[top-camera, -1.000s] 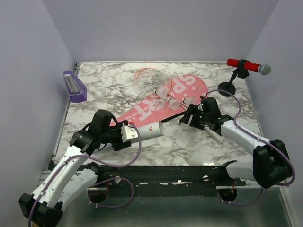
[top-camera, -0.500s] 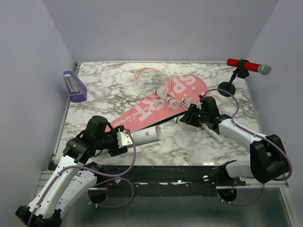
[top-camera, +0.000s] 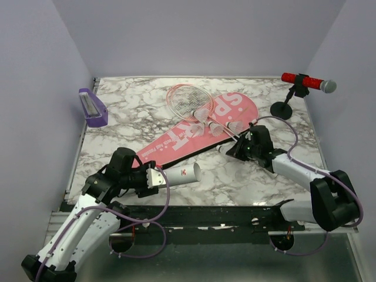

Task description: Pack up the badminton gear

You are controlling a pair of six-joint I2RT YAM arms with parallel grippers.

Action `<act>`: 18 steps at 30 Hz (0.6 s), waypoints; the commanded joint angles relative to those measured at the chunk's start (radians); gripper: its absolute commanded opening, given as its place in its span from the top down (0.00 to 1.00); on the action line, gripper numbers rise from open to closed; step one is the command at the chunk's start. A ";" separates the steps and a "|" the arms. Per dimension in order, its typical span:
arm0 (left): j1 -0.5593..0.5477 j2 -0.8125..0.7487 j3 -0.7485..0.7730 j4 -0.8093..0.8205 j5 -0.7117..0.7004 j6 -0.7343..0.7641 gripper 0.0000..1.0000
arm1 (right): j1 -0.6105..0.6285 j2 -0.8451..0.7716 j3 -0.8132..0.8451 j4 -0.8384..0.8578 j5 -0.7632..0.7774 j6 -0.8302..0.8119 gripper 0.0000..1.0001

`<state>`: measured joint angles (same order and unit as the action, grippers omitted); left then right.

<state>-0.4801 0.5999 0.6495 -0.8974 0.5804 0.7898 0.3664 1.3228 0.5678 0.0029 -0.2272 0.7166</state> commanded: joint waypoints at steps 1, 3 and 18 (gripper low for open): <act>-0.006 -0.028 -0.048 0.037 0.026 0.087 0.44 | -0.004 -0.100 -0.002 0.033 -0.029 -0.002 0.90; -0.006 -0.032 -0.060 0.052 0.027 0.106 0.44 | -0.004 -0.151 0.018 -0.001 -0.056 -0.009 0.93; -0.003 -0.054 -0.202 0.342 0.027 0.143 0.46 | 0.008 -0.665 0.190 -0.501 -0.463 0.009 0.95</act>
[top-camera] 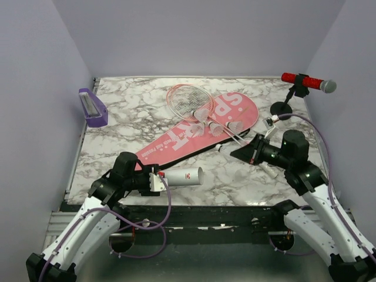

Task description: Pack up the badminton gear

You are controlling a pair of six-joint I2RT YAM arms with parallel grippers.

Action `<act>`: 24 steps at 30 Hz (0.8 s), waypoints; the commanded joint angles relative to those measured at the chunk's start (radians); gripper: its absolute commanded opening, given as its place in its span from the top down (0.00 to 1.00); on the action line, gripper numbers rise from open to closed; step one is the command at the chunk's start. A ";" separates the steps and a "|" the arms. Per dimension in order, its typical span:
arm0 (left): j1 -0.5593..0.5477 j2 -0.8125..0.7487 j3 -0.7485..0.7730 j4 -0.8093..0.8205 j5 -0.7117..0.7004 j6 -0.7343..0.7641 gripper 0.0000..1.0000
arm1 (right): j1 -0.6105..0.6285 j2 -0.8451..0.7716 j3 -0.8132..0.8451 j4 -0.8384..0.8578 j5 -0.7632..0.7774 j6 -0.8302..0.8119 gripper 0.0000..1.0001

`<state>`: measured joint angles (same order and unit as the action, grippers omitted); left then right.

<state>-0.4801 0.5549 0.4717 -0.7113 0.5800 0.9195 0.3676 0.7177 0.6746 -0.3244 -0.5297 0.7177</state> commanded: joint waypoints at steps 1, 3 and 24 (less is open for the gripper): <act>-0.003 0.003 -0.021 0.177 0.027 -0.010 0.46 | 0.005 -0.070 0.100 -0.192 -0.180 0.005 0.95; -0.002 0.034 -0.007 0.208 0.024 -0.053 0.46 | 0.007 -0.080 0.124 -0.240 -0.197 -0.010 0.95; -0.002 0.120 0.111 0.216 0.055 -0.065 0.49 | 0.036 0.100 0.203 -0.188 -0.345 -0.107 0.95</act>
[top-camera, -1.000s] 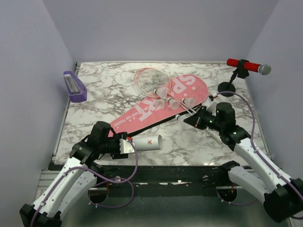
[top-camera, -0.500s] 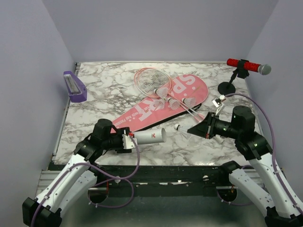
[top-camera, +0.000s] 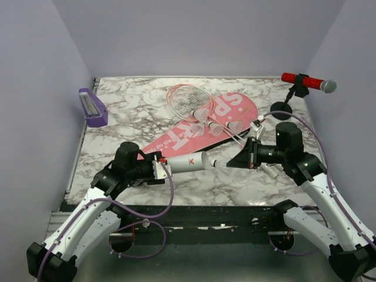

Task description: Pack up the badminton gear

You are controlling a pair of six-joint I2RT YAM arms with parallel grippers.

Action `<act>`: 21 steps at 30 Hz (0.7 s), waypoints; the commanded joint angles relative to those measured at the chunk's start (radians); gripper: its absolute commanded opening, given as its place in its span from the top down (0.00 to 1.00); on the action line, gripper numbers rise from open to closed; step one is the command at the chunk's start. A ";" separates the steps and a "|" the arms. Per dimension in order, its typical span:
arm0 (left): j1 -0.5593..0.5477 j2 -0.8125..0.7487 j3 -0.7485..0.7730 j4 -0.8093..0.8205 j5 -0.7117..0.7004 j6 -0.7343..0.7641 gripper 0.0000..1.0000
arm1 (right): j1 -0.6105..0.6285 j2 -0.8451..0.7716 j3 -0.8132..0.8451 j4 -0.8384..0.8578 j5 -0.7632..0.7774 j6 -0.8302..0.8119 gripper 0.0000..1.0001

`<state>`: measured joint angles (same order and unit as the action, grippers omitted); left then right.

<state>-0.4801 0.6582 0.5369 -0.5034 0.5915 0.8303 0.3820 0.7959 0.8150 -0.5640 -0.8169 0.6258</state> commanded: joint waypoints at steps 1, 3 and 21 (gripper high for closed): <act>0.000 0.018 0.048 0.006 0.044 0.029 0.49 | 0.032 0.031 0.070 0.059 -0.054 -0.011 0.95; -0.002 0.026 0.054 0.006 0.042 0.032 0.49 | 0.061 0.040 0.073 0.081 -0.039 0.003 0.95; -0.015 0.006 0.095 -0.093 0.126 0.092 0.48 | 0.336 0.223 0.153 0.219 0.194 0.014 0.99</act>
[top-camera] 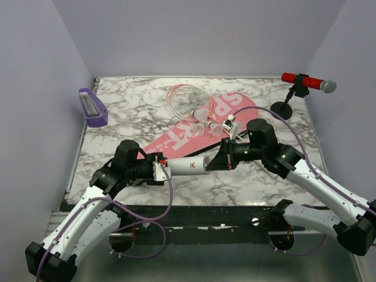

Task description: Pack up the badminton gear

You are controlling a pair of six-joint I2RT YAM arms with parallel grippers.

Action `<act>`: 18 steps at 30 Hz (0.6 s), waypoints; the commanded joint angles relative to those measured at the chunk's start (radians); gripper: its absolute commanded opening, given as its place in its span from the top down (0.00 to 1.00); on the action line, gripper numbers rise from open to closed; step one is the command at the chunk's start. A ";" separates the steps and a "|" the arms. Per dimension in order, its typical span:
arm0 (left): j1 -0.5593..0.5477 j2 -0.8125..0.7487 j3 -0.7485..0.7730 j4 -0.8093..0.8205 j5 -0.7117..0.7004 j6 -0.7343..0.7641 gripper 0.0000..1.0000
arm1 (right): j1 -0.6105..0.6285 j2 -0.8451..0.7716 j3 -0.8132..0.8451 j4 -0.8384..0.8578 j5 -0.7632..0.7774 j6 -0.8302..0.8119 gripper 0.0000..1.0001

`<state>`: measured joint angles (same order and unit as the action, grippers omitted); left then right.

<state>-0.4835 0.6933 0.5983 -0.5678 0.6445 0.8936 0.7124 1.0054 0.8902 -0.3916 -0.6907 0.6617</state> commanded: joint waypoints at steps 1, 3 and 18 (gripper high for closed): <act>-0.012 -0.037 0.031 -0.040 0.076 0.031 0.48 | 0.005 0.016 0.088 0.037 0.085 -0.028 0.99; -0.012 -0.051 0.028 -0.053 0.083 0.036 0.49 | 0.005 0.019 0.099 0.027 0.105 -0.039 0.99; -0.015 -0.103 0.009 0.023 0.096 -0.105 0.49 | 0.005 -0.059 0.035 0.050 0.126 -0.002 0.30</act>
<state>-0.4931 0.6006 0.5980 -0.6106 0.6823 0.8520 0.7139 0.9764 0.9234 -0.3592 -0.6086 0.6548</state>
